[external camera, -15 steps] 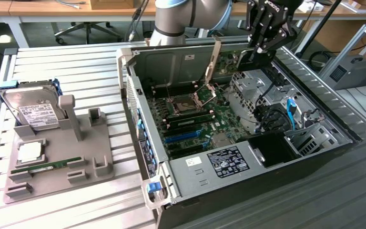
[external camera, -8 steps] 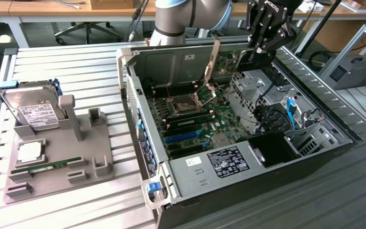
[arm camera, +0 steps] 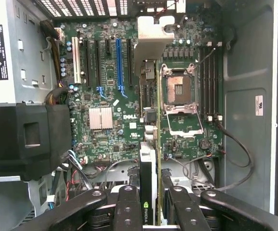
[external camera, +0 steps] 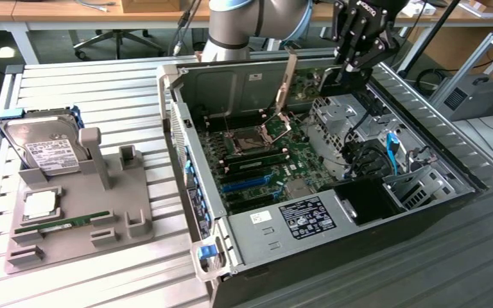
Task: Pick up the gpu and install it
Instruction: 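Insert the gpu into the slot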
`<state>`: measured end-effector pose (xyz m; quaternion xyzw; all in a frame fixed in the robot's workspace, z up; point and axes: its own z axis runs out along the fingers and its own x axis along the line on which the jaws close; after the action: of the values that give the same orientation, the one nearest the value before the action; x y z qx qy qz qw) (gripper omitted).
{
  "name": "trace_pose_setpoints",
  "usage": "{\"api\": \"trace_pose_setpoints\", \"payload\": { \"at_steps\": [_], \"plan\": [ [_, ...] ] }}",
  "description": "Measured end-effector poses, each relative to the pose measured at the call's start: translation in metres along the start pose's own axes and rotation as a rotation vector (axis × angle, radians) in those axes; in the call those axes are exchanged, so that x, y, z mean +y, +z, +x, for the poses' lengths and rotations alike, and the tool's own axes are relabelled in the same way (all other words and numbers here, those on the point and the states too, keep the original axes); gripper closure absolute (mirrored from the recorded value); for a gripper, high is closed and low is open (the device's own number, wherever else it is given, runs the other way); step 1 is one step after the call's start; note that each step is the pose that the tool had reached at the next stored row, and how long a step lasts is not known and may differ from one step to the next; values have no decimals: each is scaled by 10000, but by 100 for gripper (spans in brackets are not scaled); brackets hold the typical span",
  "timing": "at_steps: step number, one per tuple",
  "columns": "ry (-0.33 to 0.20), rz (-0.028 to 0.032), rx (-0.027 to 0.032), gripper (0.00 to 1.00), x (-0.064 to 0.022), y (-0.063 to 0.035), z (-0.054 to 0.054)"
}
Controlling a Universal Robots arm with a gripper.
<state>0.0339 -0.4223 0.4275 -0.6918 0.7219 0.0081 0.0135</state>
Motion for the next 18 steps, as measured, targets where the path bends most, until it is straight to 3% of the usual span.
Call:
{"api": "trace_pose_setpoints", "payload": {
  "at_steps": [6,18],
  "plan": [
    [-1,-48,131,73,-23,0,-1],
    [0,-85,163,73,-24,0,-1]
  ]
}}
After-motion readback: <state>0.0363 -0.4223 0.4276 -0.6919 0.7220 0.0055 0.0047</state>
